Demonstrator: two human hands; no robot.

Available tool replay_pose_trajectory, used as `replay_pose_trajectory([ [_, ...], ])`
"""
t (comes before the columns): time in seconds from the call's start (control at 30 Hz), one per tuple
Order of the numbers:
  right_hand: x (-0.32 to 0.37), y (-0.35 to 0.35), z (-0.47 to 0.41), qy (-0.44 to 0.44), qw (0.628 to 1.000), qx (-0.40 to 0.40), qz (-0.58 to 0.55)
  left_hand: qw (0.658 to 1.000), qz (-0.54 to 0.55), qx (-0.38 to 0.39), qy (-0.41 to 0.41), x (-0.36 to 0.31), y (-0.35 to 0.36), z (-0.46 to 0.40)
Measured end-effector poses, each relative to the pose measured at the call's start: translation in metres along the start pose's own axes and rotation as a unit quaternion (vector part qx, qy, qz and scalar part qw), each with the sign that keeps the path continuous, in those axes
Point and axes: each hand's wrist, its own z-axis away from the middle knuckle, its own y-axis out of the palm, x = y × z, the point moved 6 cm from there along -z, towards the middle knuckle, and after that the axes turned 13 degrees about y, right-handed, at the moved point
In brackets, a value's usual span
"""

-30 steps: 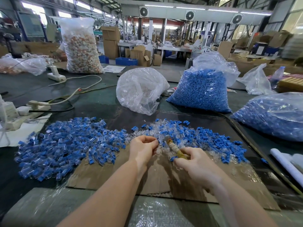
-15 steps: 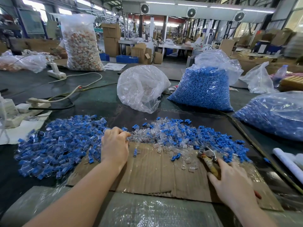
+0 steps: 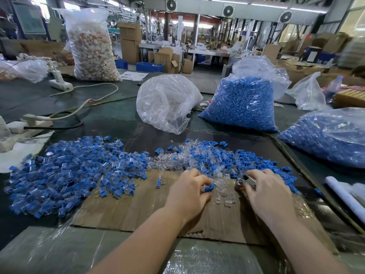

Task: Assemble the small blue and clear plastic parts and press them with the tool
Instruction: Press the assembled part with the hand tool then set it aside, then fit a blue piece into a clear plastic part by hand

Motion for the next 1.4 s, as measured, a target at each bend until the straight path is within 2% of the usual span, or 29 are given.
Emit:
replay_pose_trajectory([
  [0.13, 0.009, 0.004, -0.018, 0.004, 1.000, 0.011, -0.020, 0.999, 0.002, -0.040, -0.035, 0.010, -0.001, 0.003],
  [0.43, 0.023, 0.021, -0.057, 0.041, 0.998, 0.031, -0.021, 0.977, 0.092, -0.149, -0.124, 0.026, -0.012, 0.013],
  [0.67, 0.039, 0.035, -0.071, 0.010, 0.998, 0.056, 0.016, 0.966, 0.115, -0.163, -0.166, 0.031, -0.011, 0.014],
  [0.87, 0.039, 0.038, -0.071, -0.004, 0.998, 0.032, 0.049, 0.963, 0.119, -0.175, -0.169, 0.032, -0.011, 0.015],
  [0.93, 0.041, 0.031, -0.067, -0.022, 1.000, 0.003, 0.022, 0.964, 0.115, -0.177, -0.162, 0.031, -0.012, 0.015],
  [1.0, 0.046, 0.021, -0.056, -0.045, 0.997, -0.023, -0.052, 0.962, 0.117, -0.186, -0.162, 0.031, -0.014, 0.015],
  [1.13, 0.059, 0.007, -0.015, -0.068, 0.973, -0.009, -0.221, 0.966, 0.104, -0.182, -0.154, 0.029, -0.016, 0.015],
  [1.27, 0.062, 0.016, 0.023, -0.057, 0.958, 0.007, -0.281, 0.971, 0.075, -0.180, -0.136, 0.024, -0.018, 0.016],
  [1.4, 0.059, 0.024, 0.037, -0.063, 0.958, -0.015, -0.279, 0.972, 0.078, -0.177, -0.135, 0.024, -0.018, 0.016],
])
